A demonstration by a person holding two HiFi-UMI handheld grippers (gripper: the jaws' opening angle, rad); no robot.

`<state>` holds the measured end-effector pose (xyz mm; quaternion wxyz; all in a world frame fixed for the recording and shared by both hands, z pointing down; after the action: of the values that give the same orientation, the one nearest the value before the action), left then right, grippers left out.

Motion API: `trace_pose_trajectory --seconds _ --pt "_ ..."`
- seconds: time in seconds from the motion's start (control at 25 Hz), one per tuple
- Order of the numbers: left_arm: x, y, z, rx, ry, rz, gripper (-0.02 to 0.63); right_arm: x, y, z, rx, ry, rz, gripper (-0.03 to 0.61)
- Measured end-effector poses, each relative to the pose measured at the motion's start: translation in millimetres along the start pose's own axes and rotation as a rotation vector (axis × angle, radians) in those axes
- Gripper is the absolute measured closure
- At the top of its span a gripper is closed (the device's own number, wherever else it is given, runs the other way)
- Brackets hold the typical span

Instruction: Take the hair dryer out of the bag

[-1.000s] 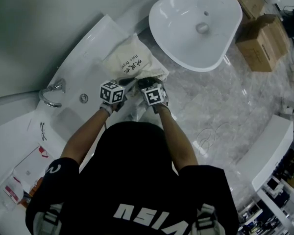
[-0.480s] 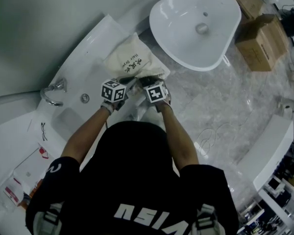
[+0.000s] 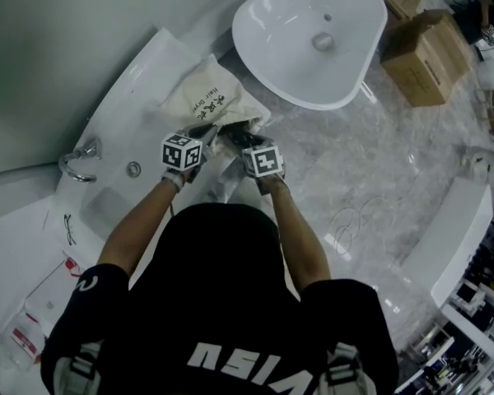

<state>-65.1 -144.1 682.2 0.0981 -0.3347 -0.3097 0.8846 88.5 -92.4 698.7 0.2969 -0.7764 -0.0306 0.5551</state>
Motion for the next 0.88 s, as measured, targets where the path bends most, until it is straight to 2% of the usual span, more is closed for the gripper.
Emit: trace_pose_trajectory --seconds 0.28,0.52,0.72,0.88 --pt "-4 2 -1 -0.004 0.040 -0.024 0.592 43 -18 -13 -0.040 -0.032 -0.045 0.354" --pt "-9 -7 -12 -0.036 0.031 0.013 0.576 78 -39 -19 -0.147 -0.010 -0.133 0.354" --pt "-9 -7 -24 -0.059 -0.013 0.022 0.523 113 -37 -31 -0.196 -0.026 -0.233 0.353" --pt "4 1 -32 -0.065 -0.015 -0.045 0.523 131 -15 -40 -0.159 -0.016 -0.308 0.353"
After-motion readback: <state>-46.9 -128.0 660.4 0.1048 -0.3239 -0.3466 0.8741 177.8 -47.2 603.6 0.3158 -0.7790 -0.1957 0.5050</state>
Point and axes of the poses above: the fingertips, and each gripper's own axes: x backward along the fingers, z to its left, y out of its top, the point moved 6 cm from there along x, backward along the fingers, and after that the axes turned 7 degrees about x, right-handed, at the moved point
